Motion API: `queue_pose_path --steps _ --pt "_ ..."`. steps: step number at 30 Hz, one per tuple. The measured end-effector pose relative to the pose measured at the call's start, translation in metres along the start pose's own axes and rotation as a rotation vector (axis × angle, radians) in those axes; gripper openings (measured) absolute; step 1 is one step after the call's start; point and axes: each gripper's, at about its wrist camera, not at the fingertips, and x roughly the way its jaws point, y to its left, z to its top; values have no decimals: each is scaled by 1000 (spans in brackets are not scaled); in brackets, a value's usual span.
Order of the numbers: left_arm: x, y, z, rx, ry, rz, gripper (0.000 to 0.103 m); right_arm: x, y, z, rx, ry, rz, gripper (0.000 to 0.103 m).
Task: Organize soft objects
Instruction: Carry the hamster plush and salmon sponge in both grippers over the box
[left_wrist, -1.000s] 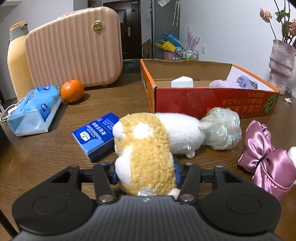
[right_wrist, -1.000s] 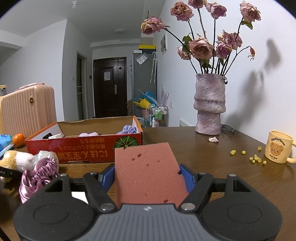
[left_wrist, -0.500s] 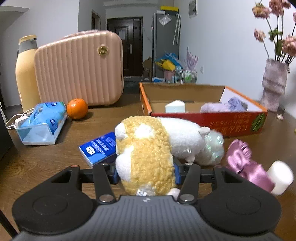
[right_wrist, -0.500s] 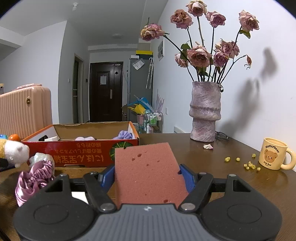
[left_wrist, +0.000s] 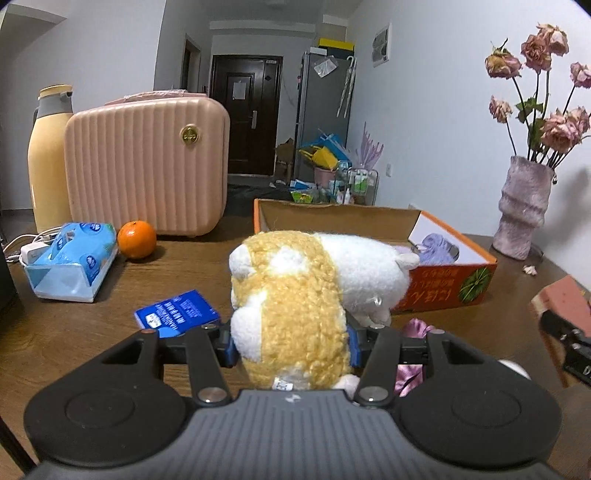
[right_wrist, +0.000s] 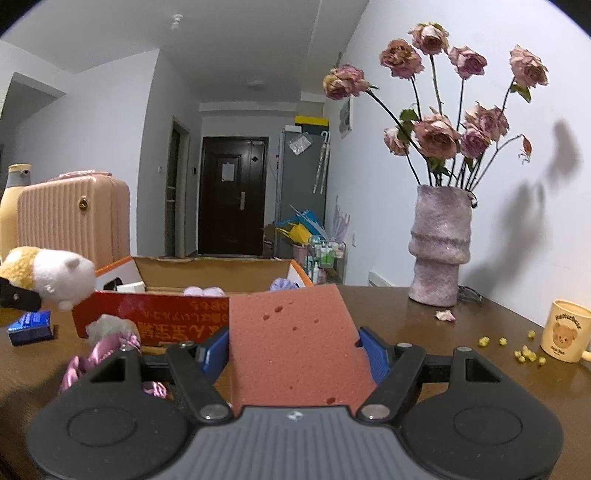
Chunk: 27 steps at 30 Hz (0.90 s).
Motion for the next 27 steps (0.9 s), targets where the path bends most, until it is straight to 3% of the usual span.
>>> queue_pose_path --steps 27 --pt "44 -28 37 -35 -60 -21 52 62 10 25 17 -70 63 72"
